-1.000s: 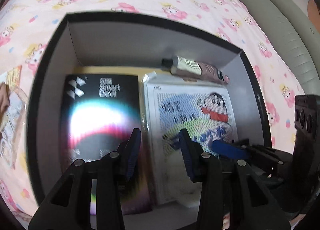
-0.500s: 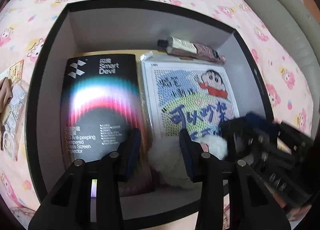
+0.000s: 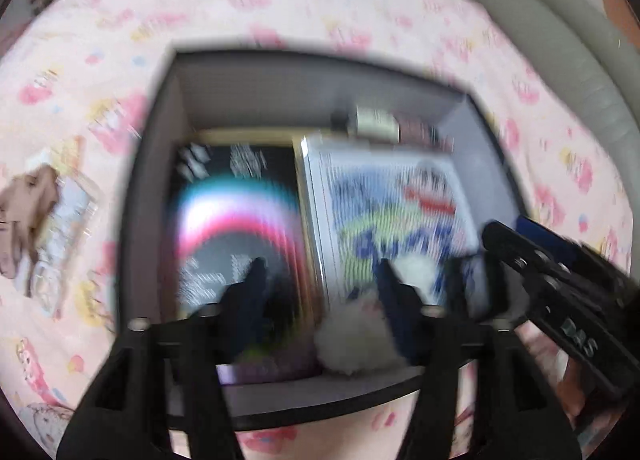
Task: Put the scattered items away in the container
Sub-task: 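Open both grippers and lift them away from the box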
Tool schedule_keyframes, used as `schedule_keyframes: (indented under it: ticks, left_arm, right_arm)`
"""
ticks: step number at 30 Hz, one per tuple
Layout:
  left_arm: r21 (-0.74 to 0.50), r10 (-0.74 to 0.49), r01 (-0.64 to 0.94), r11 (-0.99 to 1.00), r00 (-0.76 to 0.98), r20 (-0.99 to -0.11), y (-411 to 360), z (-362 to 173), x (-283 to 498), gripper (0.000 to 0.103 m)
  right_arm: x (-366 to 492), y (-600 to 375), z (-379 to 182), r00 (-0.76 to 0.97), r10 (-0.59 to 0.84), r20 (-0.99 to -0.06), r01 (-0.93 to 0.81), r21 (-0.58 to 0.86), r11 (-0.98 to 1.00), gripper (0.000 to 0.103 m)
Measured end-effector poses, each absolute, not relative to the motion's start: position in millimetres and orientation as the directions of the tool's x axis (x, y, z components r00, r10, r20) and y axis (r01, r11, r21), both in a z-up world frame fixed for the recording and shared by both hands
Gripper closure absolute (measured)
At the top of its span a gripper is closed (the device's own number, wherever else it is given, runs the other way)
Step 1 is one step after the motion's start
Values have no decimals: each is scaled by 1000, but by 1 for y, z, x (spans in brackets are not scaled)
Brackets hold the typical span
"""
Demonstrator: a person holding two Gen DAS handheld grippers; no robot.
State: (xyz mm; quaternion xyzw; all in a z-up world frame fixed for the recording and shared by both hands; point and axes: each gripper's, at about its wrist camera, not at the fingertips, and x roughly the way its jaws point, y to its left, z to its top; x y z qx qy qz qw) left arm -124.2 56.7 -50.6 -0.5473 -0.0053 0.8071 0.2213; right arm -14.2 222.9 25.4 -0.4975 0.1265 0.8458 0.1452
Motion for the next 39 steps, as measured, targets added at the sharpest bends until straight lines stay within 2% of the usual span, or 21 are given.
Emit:
schedule_keyframes:
  ticks: [3,4,8,11,15,20,26,39]
  left_arm:
    - [-227,361,-330,-916,-438,-823,48,-10,-121,23]
    - [-203,350,-332,-921,-480,-804,46,4,-118,21]
    - [-102,317,-360,-927,-609,-727,42,53,-108,6]
    - [-66,310,-371,-926,-650,-694,31,77,-93,1]
    - [-70,331,-395,-916,-648,-686,18,96,-65,1]
    - [-68,328,-383,-921,-671,-665,-2,100,-21,1]
    - [-61,313,-363,-930,-693,-649,-19,94,11,1]
    - [-48,298,-356,-933,-693,-657,-34,84,24,1]
  right_arm:
    - [3,216,63,-576,161,-802,-389,96,-916,39]
    - [7,214,72,-592,171,-787,-398,101,-912,37]
    - [22,204,105,-636,253,-729,-431,64,-900,34]
    - [33,198,123,-676,277,-683,-452,87,-888,34]
    - [59,184,154,-717,270,-643,-440,117,-890,25]
    - [90,161,163,-724,310,-616,-446,75,-892,24]
    - [123,148,149,-712,347,-610,-493,84,-866,24]
    - [126,135,132,-687,340,-642,-491,65,-869,24]
